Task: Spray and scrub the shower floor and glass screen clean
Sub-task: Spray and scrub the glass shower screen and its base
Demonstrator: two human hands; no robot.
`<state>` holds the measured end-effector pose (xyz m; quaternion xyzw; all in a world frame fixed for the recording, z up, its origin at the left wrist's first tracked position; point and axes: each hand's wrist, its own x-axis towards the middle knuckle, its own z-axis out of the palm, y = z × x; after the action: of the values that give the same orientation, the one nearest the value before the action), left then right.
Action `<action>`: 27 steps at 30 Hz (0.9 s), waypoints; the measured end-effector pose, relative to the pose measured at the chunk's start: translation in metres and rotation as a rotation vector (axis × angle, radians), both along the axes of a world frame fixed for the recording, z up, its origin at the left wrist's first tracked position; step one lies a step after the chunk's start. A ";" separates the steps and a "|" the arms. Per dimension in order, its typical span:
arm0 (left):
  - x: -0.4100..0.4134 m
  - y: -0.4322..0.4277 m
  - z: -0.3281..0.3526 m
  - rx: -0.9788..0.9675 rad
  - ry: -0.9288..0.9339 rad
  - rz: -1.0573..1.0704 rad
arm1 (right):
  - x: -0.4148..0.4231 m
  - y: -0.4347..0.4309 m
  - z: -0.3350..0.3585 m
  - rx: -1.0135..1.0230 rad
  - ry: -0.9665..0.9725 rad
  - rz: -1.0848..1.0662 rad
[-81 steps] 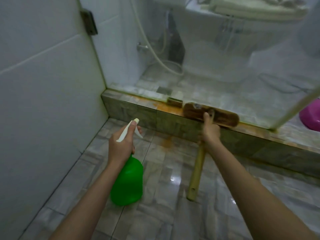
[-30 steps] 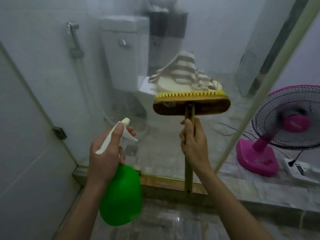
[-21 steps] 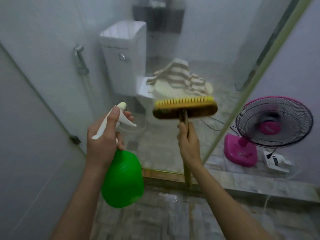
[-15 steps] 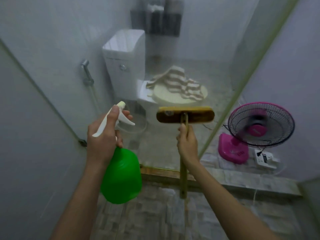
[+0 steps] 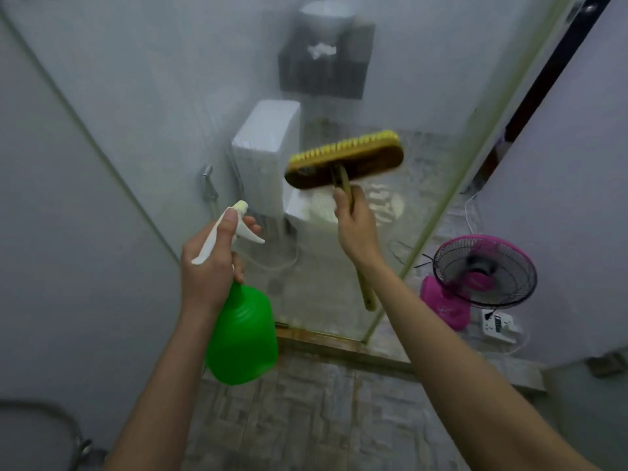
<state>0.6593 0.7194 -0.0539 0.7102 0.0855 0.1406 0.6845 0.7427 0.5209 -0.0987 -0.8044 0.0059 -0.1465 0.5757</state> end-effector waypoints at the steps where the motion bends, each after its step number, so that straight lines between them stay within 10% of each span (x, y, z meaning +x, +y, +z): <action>1: -0.002 -0.001 0.011 -0.001 0.002 0.009 | 0.010 0.009 0.035 -0.008 -0.055 0.032; 27: -0.017 -0.025 0.144 0.028 -0.154 0.039 | -0.003 -0.012 0.116 0.029 -0.074 0.024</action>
<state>0.6428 0.6944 0.0900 0.7050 0.0445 0.2092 0.6762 0.7396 0.5092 0.0169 -0.7900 -0.0228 -0.1690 0.5889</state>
